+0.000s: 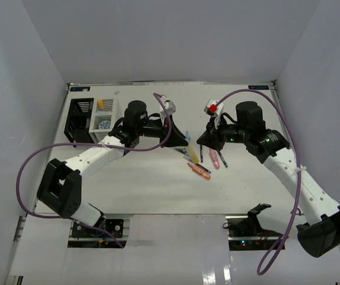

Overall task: Sort the stationery into containers
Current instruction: Close the pen cap on the pen, then place the pen in the storage box.

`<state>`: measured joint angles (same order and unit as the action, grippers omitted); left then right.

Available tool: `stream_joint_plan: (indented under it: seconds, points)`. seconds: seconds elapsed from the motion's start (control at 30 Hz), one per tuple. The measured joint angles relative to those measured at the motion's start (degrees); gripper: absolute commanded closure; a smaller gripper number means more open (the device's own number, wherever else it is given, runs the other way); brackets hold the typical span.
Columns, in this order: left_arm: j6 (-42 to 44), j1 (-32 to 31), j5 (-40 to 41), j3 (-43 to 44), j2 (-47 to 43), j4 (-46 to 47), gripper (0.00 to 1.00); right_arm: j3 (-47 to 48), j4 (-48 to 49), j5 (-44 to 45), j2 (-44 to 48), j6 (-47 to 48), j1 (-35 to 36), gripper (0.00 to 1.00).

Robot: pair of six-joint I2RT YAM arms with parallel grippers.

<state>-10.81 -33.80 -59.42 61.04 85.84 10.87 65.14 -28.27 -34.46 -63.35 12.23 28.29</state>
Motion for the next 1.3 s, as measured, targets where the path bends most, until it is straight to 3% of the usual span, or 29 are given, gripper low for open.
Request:
stream_joint_plan:
  seconds: [0.03,0.07,0.17,0.37,0.5,0.83,1.3]
  points:
    - [-0.3,0.4,0.6,-0.7,-0.3,0.4,1.0,-0.6,0.1,0.2,0.1,0.0,0.0,0.82]
    - [-0.9,0.9,1.3,-1.8,-0.7,1.4,1.0,-1.4,0.1,0.5,0.4,-0.2,0.0,0.66]
    - [-3.3,2.5,3.7,-6.1,-3.1,4.8,1.0,-4.0,-0.2,1.2,1.5,-0.9,0.0,0.35]
    - [-10.6,5.0,11.3,-14.8,-9.9,15.8,1.0,-6.1,0.3,1.2,4.2,-3.0,0.0,0.02]
    - [-16.0,5.8,16.2,-18.9,-13.4,25.6,1.0,-6.9,4.4,0.9,5.5,-4.9,-0.2,0.09]
    - [-30.1,7.1,22.1,-24.6,-16.3,47.0,1.0,-8.8,19.4,-3.8,4.4,-13.5,-4.9,0.09]
    - [-37.6,7.2,22.1,-25.3,-15.8,59.0,1.0,-9.9,36.6,-17.9,-2.0,-24.2,-8.0,0.06]
